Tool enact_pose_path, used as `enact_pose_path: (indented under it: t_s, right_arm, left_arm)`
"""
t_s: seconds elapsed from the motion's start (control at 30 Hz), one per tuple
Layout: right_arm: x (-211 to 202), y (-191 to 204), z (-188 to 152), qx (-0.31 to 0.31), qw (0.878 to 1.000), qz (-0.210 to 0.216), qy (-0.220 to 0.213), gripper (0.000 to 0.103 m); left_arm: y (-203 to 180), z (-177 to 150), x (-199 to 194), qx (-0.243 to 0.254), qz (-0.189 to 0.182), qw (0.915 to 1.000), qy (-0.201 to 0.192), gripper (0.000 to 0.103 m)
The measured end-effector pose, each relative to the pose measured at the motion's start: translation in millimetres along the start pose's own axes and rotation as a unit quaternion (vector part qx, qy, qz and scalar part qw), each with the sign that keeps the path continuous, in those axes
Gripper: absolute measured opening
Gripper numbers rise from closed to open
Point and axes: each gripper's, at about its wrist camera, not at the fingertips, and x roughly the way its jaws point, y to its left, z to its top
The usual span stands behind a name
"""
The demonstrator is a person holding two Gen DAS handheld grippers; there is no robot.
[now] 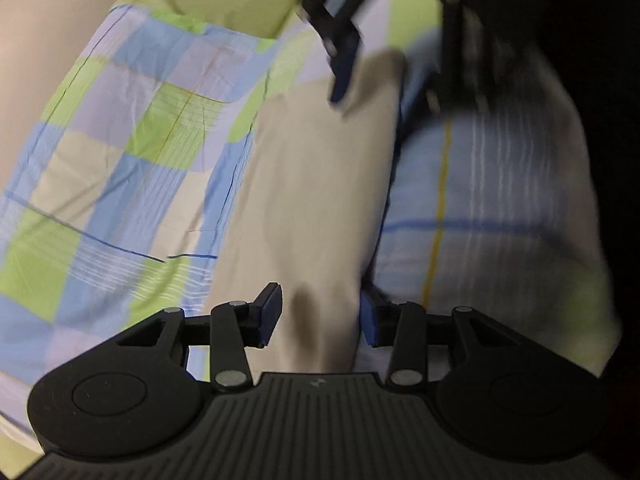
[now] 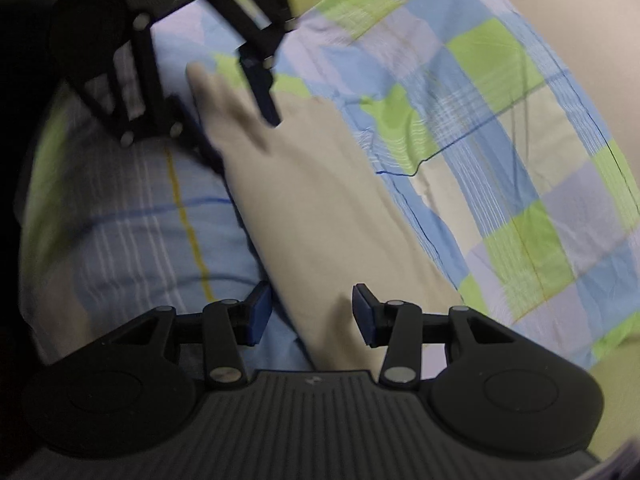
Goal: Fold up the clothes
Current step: 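Grasp the folded shirt edge with the right gripper while the left gripper grasps beside it, then carry the folded shirt with both grippers onto the clothes stack on the chair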
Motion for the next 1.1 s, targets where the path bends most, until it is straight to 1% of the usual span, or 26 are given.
enact_pose_path:
  t_s: [0.07,0.1,0.13,0.17,0.2,0.23,0.27,0.3,0.33,0.43,0.53,0.63,0.67,0.73,0.77,0.83,0.9,0.93,0.97,1.03,1.07,1.1]
  right_arm:
    - [-2,-4,-6,-0.011,1.000,-0.010,0.014,0.038]
    - [-1,-7,-14,-0.020,0.999,-0.022,0.036,0.037]
    - [1,-8,-17,-0.024,0.999,-0.024,0.042,0.037]
    - [1,-8,-18,-0.027,0.998,-0.025,0.043,0.036]
    - [3,-6,-18,-0.040,0.998,-0.027,0.042,0.034]
    - [4,-4,-17,-0.053,0.997,-0.030,0.041,0.027]
    - [6,1,-15,-0.073,0.996,-0.031,0.041,0.022]
    - [7,6,-13,-0.092,0.994,-0.031,0.041,0.013]
    - [7,8,-13,-0.094,0.994,-0.030,0.041,0.007]
    - [-1,3,-10,-0.068,0.996,-0.023,0.045,0.006]
    - [-49,-2,1,-0.044,0.997,-0.052,0.023,0.005]
    - [-99,-1,7,-0.018,0.996,-0.087,0.015,0.005]
    - [-109,0,7,-0.013,0.995,-0.094,0.015,0.005]
    - [-150,8,7,0.007,0.992,-0.121,0.025,0.005]
    - [-157,9,7,0.011,0.992,-0.126,0.029,0.005]
    - [-188,12,1,0.033,0.987,-0.151,0.051,0.005]
    - [-210,14,-4,0.049,0.982,-0.170,0.072,0.005]
    - [-228,19,-10,0.062,0.977,-0.184,0.091,0.005]
    - [-236,21,-13,0.070,0.974,-0.190,0.100,0.005]
    - [-271,25,-27,0.104,0.959,-0.222,0.140,0.005]
    - [-280,26,-31,0.113,0.955,-0.231,0.150,0.005]
    - [-298,28,-40,0.131,0.945,-0.247,0.169,0.005]
  left_arm:
    - [-1,-6,4,0.001,0.005,0.9999,0.009,0.047]
    - [-1,-6,6,0.000,0.004,0.9999,0.011,0.042]
    - [-4,-3,9,0.005,0.003,0.9999,0.013,0.033]
    - [-7,0,12,0.012,0.001,0.9998,0.015,0.027]
    - [-8,2,14,0.016,0.000,0.9997,0.017,0.012]
    - [-9,3,16,0.017,-0.003,0.9997,0.019,0.005]
    - [-11,3,19,0.017,-0.006,0.9996,0.021,0.003]
    - [-8,3,14,0.019,-0.005,0.9996,0.020,0.002]
    - [-5,3,8,0.021,-0.003,0.9996,0.018,0.002]
    - [4,4,-13,0.026,0.003,0.9996,0.013,0.002]
    - [10,10,-56,0.046,0.033,0.9983,-0.011,0.002]
    - [13,24,-92,0.058,0.055,0.9958,-0.043,0.002]
    - [12,31,-106,0.064,0.064,0.9941,-0.059,0.002]
    - [7,45,-125,0.074,0.069,0.9909,-0.089,0.002]
    - [4,52,-134,0.078,0.070,0.9890,-0.104,0.002]
    - [-6,69,-148,0.092,0.067,0.9838,-0.139,0.003]
    - [-16,89,-162,0.109,0.058,0.9760,-0.180,0.003]
    - [-21,101,-167,0.116,0.052,0.9710,-0.202,0.003]
    - [-26,112,-173,0.124,0.045,0.9653,-0.225,0.003]
    - [-30,136,-181,0.133,0.036,0.9545,-0.264,0.003]
    - [-33,157,-186,0.140,0.029,0.9459,-0.291,0.003]
    - [-37,178,-191,0.148,0.022,0.9376,-0.314,0.003]
